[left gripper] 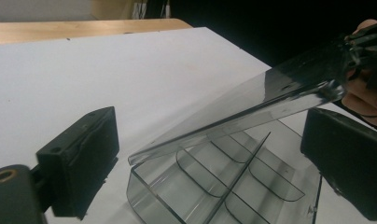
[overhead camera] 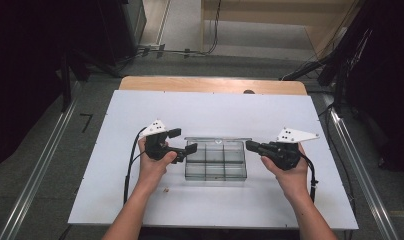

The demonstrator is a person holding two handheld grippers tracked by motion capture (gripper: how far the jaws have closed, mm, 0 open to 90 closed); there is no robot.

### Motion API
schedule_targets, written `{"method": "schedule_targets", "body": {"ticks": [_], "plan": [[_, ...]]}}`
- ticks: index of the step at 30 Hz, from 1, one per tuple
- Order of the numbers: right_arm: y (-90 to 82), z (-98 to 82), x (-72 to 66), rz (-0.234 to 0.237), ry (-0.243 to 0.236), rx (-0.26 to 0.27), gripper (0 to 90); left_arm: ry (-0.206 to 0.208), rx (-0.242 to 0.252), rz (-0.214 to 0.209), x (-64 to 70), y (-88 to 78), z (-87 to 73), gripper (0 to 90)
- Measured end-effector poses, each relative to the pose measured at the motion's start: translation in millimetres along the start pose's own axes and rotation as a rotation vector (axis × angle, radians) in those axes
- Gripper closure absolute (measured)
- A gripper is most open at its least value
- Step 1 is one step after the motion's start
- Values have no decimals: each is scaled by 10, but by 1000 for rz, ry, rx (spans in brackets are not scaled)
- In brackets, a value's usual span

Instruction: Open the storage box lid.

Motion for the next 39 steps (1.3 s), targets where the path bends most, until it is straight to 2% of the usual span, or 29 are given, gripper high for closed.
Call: {"method": "schedule_targets", "body": {"ticks": [3, 5, 6, 15, 24, 34, 39], "plan": [[7, 1, 26, -6, -1, -2, 887, 2, -14, 9, -24, 20, -18, 115], [10, 4, 40, -7, 3, -2, 887, 0, -28, 37, -50, 38, -35, 192], [12, 4, 48, -10, 2, -2, 887, 2, -30, 35, -63, 41, -38, 214], [1, 16, 101, -15, 15, 10, 887, 3, 3, 36, -129, 54, -32, 331], [32, 21, 95, -11, 20, 5, 887, 38, 27, 24, -126, 110, -44, 390], [30, 16, 109, -12, 18, 7, 887, 19, 27, 9, -122, 113, -51, 514], [24, -4, 116, -10, 22, 5, 886, 16, 25, 9, -123, 114, -53, 533]]}}
Point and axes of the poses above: each handheld gripper's, and its own axes: y roughly forward along the jaws, z roughly out of its top, x roughly to its right, the point moved 5 cm from there along y, roughly forward along the jaws, and after that the axes turned 14 degrees about x, right-handed, at the moved point
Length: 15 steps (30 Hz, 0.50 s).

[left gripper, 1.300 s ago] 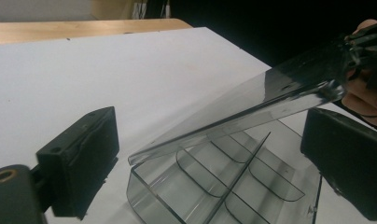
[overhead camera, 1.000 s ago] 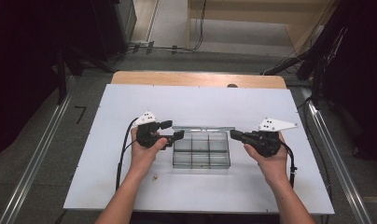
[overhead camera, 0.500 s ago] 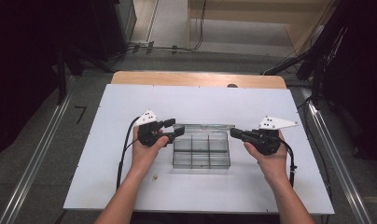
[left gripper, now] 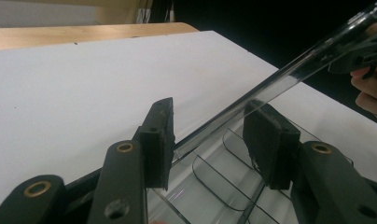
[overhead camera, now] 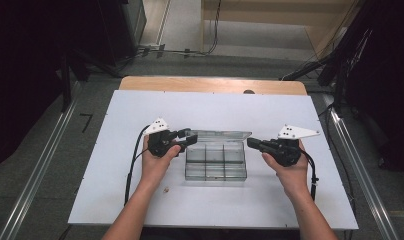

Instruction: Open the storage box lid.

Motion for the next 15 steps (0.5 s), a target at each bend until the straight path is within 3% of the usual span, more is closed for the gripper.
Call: {"method": "schedule_targets", "body": {"ticks": [3, 6, 10, 15], "plan": [[-16, -23, 17, 9, 0, -7, 885, -7, 1, -3, -1, 1, 1, 541], [-44, -57, 17, 57, 11, -6, 877, -12, 3, -4, -2, 1, 0, 541], [-70, -116, 33, 83, 6, -35, 716, -19, 7, -5, -10, 4, 2, 543], [-81, -119, 95, 66, 23, -16, 505, -26, 8, -7, -19, 9, 5, 545]]}}
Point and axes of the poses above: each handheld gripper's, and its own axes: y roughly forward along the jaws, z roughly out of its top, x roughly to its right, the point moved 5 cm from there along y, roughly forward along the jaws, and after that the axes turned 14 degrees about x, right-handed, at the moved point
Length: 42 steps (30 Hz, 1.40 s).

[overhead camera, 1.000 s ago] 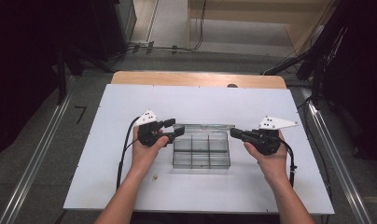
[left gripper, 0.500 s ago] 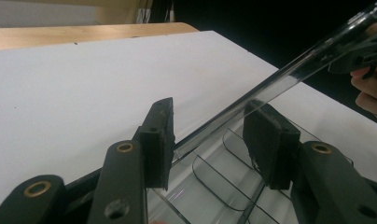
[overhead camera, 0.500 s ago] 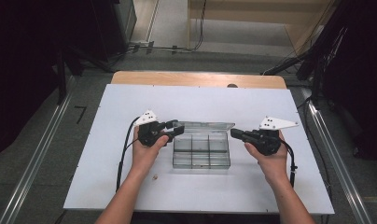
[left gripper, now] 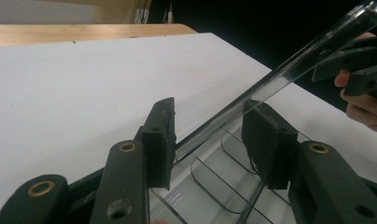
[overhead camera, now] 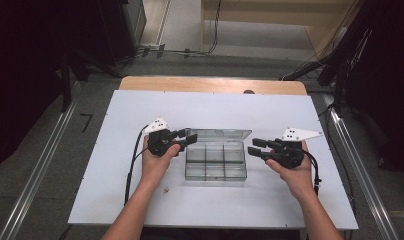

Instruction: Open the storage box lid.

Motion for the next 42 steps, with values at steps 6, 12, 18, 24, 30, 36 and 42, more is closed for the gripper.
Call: {"method": "schedule_targets", "body": {"ticks": [6, 12, 18, 24, 30, 36, 42], "plan": [[127, 18, 54, 16, 24, -5, 89, -12, 6, 1, -12, 4, 7, 551], [235, 77, 89, -8, 39, 22, 0, -17, 11, 3, -15, 2, 18, 560], [344, 45, 201, -44, 102, 42, 64, -55, 6, 1, -26, -1, 28, 558], [507, -52, 226, -64, 97, 27, 259, -62, 10, 5, -35, 9, 25, 559], [559, -95, 216, -83, 85, 24, 414, -61, -6, 13, -59, 24, -17, 559], [584, -110, 199, -108, 45, 18, 506, -34, -25, 3, -51, 47, -52, 532], [590, -116, 190, -114, 41, 26, 527, -12, -23, 11, -45, 52, -54, 542]]}}
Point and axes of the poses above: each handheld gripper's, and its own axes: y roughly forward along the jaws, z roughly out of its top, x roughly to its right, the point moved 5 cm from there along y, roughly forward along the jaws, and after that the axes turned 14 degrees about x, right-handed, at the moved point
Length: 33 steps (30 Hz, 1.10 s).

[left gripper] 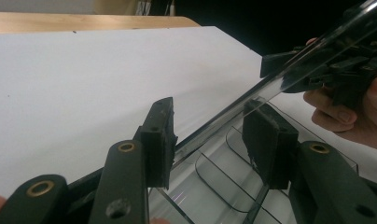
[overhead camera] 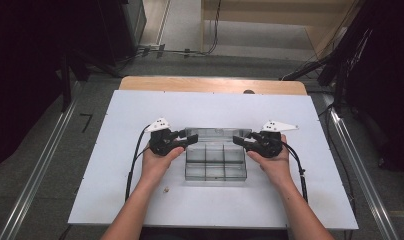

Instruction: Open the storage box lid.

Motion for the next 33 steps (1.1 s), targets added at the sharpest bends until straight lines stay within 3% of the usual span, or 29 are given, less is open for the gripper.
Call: {"method": "schedule_targets", "body": {"ticks": [20, 33], "plan": [[-15, 6, -9, 8, 4, 12, 574, -18, 9, -5, -1, -40, 14, 591], [-54, -3, -4, -1, 41, 2, 624, -21, 11, 12, 5, -38, 11, 651]]}}
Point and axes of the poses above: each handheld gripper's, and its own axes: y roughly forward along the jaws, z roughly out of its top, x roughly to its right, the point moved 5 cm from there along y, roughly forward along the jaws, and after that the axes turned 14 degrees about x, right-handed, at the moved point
